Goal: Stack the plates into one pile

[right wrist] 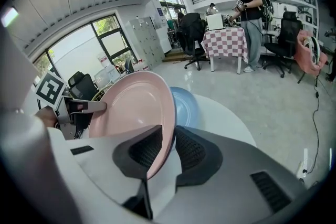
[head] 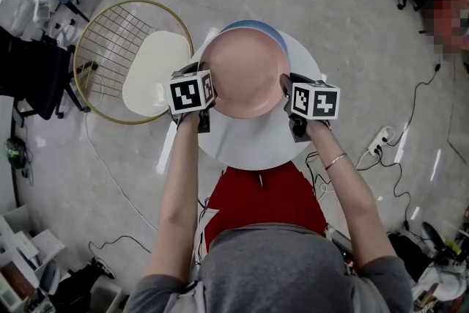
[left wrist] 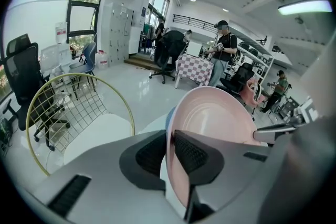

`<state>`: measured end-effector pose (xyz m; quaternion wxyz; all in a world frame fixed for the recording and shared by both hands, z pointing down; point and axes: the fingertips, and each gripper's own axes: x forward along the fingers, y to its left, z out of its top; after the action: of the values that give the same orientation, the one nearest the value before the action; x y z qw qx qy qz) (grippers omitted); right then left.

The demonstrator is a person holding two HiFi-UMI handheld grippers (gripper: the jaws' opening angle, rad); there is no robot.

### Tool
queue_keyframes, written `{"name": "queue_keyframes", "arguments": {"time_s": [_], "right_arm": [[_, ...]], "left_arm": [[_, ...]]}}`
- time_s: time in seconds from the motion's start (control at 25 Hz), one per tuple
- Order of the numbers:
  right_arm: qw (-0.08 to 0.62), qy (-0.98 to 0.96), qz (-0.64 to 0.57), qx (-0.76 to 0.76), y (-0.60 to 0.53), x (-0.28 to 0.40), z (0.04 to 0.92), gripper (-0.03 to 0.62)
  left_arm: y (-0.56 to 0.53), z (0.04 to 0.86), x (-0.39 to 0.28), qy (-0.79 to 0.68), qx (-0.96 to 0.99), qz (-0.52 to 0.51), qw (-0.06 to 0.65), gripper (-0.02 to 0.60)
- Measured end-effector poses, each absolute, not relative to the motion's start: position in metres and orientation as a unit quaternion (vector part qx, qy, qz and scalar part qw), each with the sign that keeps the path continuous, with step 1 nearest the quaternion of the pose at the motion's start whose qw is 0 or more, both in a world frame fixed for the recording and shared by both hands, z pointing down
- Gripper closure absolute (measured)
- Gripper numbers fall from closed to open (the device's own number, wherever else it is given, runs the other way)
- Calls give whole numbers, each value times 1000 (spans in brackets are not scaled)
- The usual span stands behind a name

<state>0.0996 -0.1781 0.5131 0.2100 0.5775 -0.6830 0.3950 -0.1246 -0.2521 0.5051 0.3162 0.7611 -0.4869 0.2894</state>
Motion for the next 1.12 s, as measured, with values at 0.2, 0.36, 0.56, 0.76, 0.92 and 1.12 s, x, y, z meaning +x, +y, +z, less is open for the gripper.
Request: {"name": "queue_keyframes", "arguments": {"time_s": [0.2, 0.36, 0.56, 0.76, 0.92, 1.12], "right_arm": [[209, -680, 400, 578, -200, 116, 520, 502], [216, -682, 402, 572, -219, 123, 527, 502], [225, -681, 405, 566, -237, 136, 538, 502], [232, -675, 401, 574, -253, 148, 547, 502], [246, -671, 397, 576, -257, 148, 557, 502], [269, -676, 381, 570, -261, 145, 569, 502]], "left_arm": [[-273, 513, -106, -488, 758, 292, 320, 522], [-290, 521, -99, -490, 752, 298, 324, 523], [-307, 533, -86, -491, 750, 299, 327, 523], [-316, 543, -77, -493, 745, 305, 329, 523], [-316, 557, -79, -493, 740, 315, 333, 523], [-316, 570, -81, -496, 736, 326, 327, 523]]}}
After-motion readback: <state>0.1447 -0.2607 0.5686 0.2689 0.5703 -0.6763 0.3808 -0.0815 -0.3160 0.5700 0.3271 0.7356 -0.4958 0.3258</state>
